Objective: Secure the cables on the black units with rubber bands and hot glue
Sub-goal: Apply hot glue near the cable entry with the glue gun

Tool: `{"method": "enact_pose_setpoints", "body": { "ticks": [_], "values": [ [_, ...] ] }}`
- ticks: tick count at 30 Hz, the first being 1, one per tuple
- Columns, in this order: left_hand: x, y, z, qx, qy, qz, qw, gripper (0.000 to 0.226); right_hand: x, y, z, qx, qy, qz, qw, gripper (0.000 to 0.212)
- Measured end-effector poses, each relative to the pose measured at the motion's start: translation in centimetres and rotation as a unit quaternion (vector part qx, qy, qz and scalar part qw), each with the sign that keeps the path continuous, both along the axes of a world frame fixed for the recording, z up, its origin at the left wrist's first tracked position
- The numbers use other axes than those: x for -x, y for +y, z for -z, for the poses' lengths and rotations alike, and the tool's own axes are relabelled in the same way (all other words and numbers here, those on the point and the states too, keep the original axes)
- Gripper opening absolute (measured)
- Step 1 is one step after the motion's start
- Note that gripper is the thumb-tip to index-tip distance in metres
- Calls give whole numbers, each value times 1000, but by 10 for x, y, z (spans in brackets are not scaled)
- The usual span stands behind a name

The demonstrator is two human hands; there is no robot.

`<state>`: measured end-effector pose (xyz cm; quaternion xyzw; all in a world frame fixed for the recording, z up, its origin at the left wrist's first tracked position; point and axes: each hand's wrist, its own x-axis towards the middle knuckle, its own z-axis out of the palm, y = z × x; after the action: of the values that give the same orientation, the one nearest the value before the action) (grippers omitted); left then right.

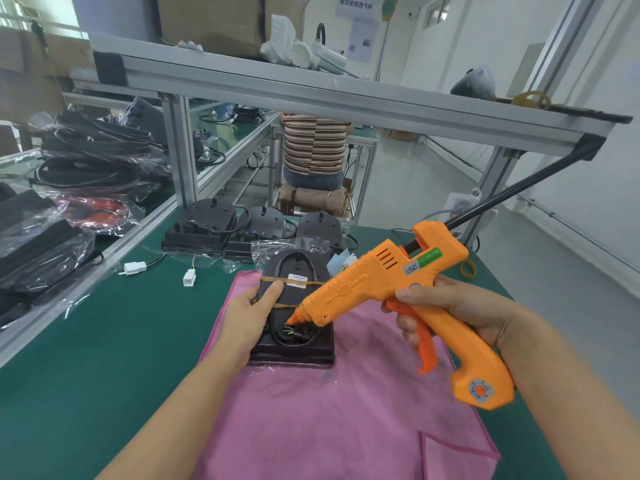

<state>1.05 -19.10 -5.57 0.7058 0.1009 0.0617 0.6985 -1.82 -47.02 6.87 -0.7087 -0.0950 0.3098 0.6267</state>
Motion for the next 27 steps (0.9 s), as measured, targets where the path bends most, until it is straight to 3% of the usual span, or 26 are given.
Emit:
{"method": "enact_pose_setpoints", "body": {
  "ticks": [6, 13, 18, 22, 25, 27],
  "values": [
    [2, -2, -3, -13, 4, -12, 1000, 50, 0, 3, -4, 0, 3, -10, 1000, 26],
    [4, -3, -6, -16, 15, -12, 1000, 48, -3, 6, -3, 7, 12, -16, 1000, 42],
    [3, -2, -5, -8, 17, -9, 1000, 55, -3, 5, -5, 14, 8, -20, 1000, 39],
    [4, -2, -5, -18, 28, -14, 999, 46, 0, 4, -8, 16, 5, -29, 999, 34],
    [5, -3, -7, -18, 23, -15, 999, 38, 0, 1, -7, 26, 1, -25, 999, 51],
    [5, -3, -8, -14, 21, -10, 1000, 38, 1, 1, -7, 29, -1, -28, 999, 50]
  ]
}}
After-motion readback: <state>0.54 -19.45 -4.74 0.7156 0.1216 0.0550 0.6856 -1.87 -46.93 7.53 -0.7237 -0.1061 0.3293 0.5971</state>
